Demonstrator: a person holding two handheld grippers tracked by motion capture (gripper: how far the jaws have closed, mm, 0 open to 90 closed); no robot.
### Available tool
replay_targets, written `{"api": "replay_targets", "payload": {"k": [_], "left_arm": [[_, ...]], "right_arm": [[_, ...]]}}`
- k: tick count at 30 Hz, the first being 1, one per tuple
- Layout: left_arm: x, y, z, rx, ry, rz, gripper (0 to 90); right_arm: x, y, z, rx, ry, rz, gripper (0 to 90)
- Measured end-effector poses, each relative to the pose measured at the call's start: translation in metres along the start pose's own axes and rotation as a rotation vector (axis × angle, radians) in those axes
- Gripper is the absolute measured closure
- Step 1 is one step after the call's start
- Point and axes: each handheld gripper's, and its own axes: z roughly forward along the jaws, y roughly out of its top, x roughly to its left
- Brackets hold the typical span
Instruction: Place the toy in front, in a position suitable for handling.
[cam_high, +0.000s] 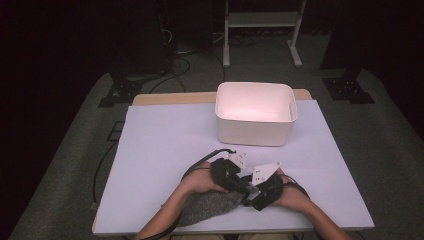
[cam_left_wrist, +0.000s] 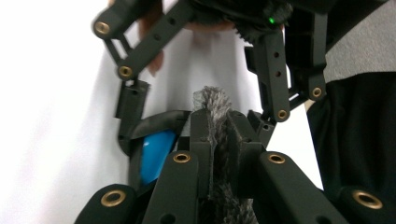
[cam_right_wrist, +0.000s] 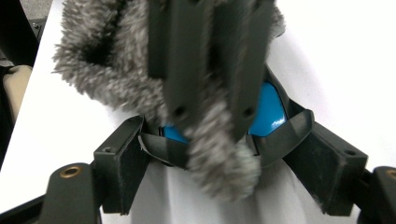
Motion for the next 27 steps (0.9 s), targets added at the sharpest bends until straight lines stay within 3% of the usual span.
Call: {"api": "replay_targets", "payload": {"k": [4, 7, 11, 21, 25, 27], "left_arm": [[0.007, 0.0, -0.005, -0.009, 0.023, -0.027, 82.0], [0.014, -0.001, -0.007, 0.021, 0.083, -0.042, 82.1], [0.019, -0.004, -0.005, 0.003, 0.066, -0.065, 82.1], [0.007, -0.002, -0.005, -0.003, 0.02, -0.031, 82.7], [0.009, -0.003, -0.006, 0.016, 0.076, -0.029, 83.1], [0.011, -0.004, -0.008, 0.014, 0.082, -0.038, 83.1]], "right_arm": [[0.0, 0.0, 0.0, 0.0, -0.004, -0.004, 22.9], [0.0, 0.0, 0.0, 0.002, -0.008, -0.008, 23.2], [-0.001, 0.0, 0.0, 0.002, -0.008, -0.008, 23.2], [-0.001, 0.0, 0.0, 0.001, -0.005, -0.004, 23.5], [-0.001, 0.0, 0.0, 0.002, -0.002, -0.001, 23.6], [0.0, 0.0, 0.0, 0.002, -0.004, -0.001, 23.9]]}}
